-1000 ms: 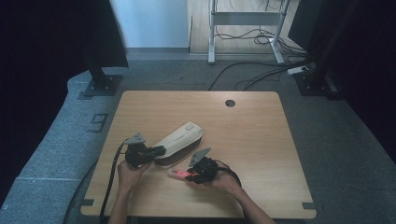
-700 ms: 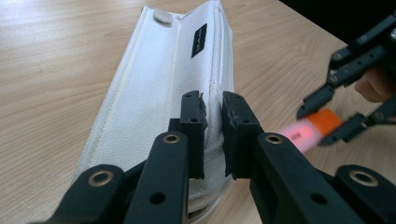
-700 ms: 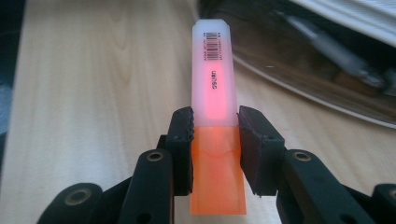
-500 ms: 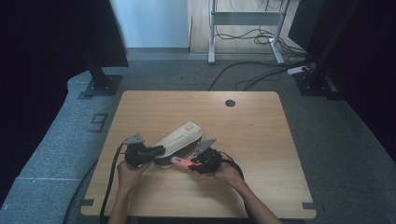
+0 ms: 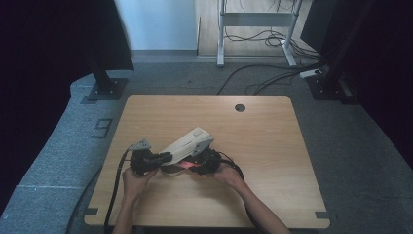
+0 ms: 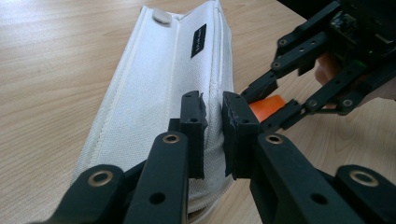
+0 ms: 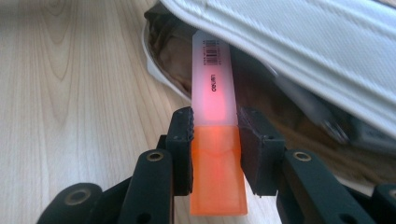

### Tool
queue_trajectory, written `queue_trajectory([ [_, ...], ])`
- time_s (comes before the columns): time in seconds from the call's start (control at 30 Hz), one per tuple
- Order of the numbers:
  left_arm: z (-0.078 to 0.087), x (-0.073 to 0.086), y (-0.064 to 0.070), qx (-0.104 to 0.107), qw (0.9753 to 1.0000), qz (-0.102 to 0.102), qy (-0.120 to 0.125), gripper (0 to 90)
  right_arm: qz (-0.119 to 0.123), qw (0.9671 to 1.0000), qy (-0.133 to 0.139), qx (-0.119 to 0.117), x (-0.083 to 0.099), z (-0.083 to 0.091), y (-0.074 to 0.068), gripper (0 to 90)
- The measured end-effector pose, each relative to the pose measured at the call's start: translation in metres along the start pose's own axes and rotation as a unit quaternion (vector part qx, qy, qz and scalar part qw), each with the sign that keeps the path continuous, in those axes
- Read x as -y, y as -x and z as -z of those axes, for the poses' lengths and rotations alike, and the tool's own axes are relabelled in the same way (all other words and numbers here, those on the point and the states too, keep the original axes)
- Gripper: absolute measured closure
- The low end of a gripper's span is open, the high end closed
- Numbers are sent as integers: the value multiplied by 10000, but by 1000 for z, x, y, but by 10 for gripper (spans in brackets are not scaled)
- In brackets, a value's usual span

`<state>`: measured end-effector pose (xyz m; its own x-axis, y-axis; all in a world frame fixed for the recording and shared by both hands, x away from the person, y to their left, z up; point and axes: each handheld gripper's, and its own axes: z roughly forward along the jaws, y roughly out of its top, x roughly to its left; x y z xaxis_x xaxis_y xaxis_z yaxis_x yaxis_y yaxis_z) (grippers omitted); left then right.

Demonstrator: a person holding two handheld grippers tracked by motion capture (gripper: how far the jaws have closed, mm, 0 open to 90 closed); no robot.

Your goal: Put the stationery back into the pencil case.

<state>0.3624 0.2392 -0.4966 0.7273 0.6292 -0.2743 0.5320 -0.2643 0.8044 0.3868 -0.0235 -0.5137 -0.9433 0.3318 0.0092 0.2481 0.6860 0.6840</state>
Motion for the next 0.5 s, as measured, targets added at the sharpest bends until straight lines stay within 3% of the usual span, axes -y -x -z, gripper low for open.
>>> queue_trajectory([
  [0.43, 0, 1, 0, 11, 10000, 8, -7, 796, 64, 9999, -115, 74, -10, -25, 3, 645],
  [0.5, 0, 1, -1, 14, 10000, 11, 2, 796, 6, 9999, -71, 83, -8, -22, 3, 593],
])
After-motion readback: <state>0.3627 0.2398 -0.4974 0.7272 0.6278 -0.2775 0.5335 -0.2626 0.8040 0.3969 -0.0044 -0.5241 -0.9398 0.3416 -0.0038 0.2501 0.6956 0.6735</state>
